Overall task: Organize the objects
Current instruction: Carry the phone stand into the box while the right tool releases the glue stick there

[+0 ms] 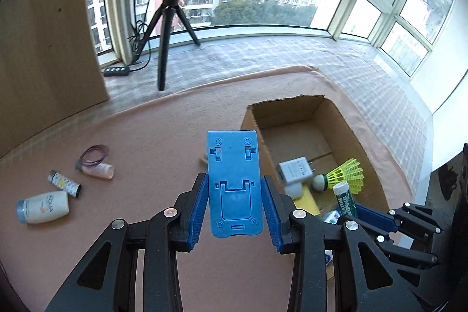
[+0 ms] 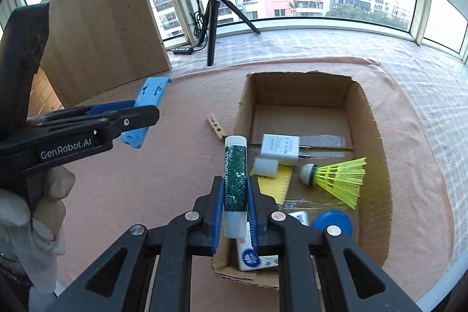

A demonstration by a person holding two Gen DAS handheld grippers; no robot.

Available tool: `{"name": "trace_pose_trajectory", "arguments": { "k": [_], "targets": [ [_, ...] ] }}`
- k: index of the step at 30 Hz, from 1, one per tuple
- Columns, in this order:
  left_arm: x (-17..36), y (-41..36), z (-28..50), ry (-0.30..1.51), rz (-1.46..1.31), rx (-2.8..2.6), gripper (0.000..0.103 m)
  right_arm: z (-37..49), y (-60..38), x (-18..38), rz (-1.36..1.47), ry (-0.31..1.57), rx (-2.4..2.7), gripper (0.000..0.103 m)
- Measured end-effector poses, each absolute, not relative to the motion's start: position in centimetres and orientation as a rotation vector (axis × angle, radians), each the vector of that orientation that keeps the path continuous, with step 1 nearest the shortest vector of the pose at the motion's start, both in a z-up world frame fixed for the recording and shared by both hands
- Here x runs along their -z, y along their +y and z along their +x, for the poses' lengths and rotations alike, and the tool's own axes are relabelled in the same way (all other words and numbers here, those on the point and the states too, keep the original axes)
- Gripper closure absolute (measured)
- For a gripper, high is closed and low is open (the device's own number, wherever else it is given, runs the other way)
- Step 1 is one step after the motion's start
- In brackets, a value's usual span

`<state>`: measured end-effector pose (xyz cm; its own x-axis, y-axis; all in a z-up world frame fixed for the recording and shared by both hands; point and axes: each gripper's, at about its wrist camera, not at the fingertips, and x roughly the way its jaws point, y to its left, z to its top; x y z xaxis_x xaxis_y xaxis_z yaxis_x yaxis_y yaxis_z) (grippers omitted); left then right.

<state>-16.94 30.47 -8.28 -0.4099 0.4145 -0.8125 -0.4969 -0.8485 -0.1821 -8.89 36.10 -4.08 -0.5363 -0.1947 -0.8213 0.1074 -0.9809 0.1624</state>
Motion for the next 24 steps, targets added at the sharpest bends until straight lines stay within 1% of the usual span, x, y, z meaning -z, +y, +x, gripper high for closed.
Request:
{"name": "trace_pose_trajectory", "arguments": {
  "k": [9,18,19,20,21,22,23,24],
  "targets": [
    [9.1,38.0,-16.8,0.195,-1.254,-2.165,0.064,-8.3,40.8,4.8,1.461,-0.228,2.654,0.089],
    [9.2,40.5,-16.6,0.244,-1.257,-2.114,0.063,-7.8,41.4,5.5,1.494,-0.226,2.656,0.089],
    [9.1,40.5,-16.5,0.248,-1.256,-2.115,0.056,-7.7,41.4,5.4,1.488,-0.231,2.651,0.088],
    [9.0,40.4,-16.4,0.249,-1.259,-2.118,0.043,-7.6,41.3,5.4,1.483,-0.242,2.635,0.077],
    [8.8,40.2,-16.4,0.237,-1.256,-2.123,0.039,-7.6,41.3,5.4,1.494,-0.251,2.618,0.068],
    [8.5,40.0,-16.3,0.229,-1.251,-2.129,0.039,-7.5,41.3,5.4,1.492,-0.264,2.611,0.049],
    [8.3,39.8,-16.2,0.231,-1.247,-2.135,0.039,-7.4,41.3,5.3,1.482,-0.275,2.615,0.046],
    [8.1,39.6,-16.2,0.242,-1.239,-2.141,0.039,-7.4,41.2,5.2,1.483,-0.275,2.624,0.046]
  ]
}}
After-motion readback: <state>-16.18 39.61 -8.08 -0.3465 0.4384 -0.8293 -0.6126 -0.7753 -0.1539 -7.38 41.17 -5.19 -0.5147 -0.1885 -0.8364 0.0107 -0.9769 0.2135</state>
